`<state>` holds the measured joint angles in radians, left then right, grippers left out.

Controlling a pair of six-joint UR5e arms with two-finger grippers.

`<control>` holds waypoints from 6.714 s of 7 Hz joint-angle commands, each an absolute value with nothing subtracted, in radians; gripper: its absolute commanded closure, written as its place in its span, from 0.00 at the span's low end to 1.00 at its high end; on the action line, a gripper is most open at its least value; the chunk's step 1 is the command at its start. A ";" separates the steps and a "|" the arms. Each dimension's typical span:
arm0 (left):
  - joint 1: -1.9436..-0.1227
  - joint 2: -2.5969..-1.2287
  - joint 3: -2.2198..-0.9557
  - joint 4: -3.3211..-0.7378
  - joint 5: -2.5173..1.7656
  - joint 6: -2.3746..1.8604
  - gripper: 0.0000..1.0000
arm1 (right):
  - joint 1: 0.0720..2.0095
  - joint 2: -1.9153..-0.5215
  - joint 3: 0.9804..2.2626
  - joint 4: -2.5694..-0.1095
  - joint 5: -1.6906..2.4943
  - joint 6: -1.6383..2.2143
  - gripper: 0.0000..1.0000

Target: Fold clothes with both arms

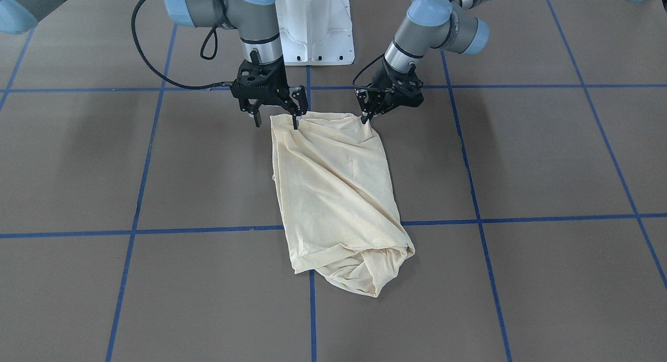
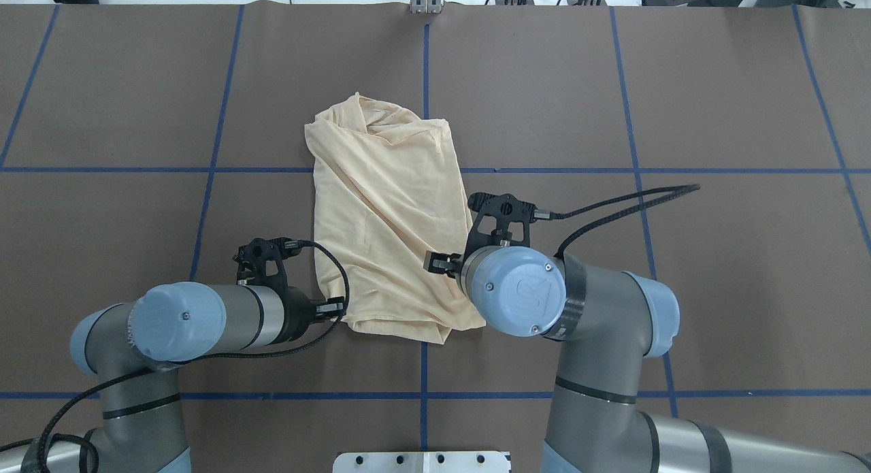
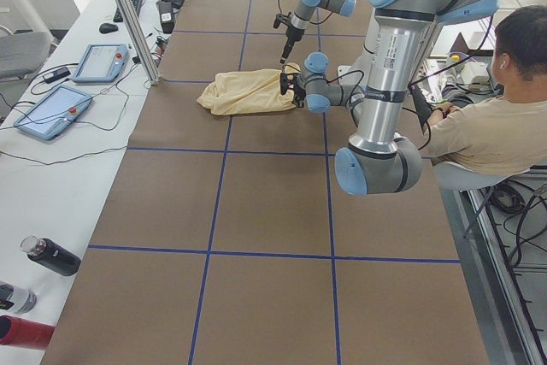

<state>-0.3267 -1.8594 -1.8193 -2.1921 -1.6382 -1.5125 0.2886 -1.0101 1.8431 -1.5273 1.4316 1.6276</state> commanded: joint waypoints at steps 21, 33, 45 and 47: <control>-0.305 -1.878 -2.122 -2.061 -1.670 -1.549 1.00 | 0.062 -1.072 2.179 -1.731 1.266 1.890 1.00; -0.578 -2.115 -1.717 -1.916 -1.684 -1.360 1.00 | 0.436 -0.828 1.525 -1.444 1.350 1.642 1.00; -0.756 -2.051 -1.638 -2.112 -1.819 -0.986 0.00 | 0.341 -0.743 1.478 -1.433 1.416 1.453 0.63; -0.758 -2.048 -1.646 -2.111 -1.821 -0.986 0.00 | 0.366 -0.706 1.419 -1.424 1.366 1.444 0.79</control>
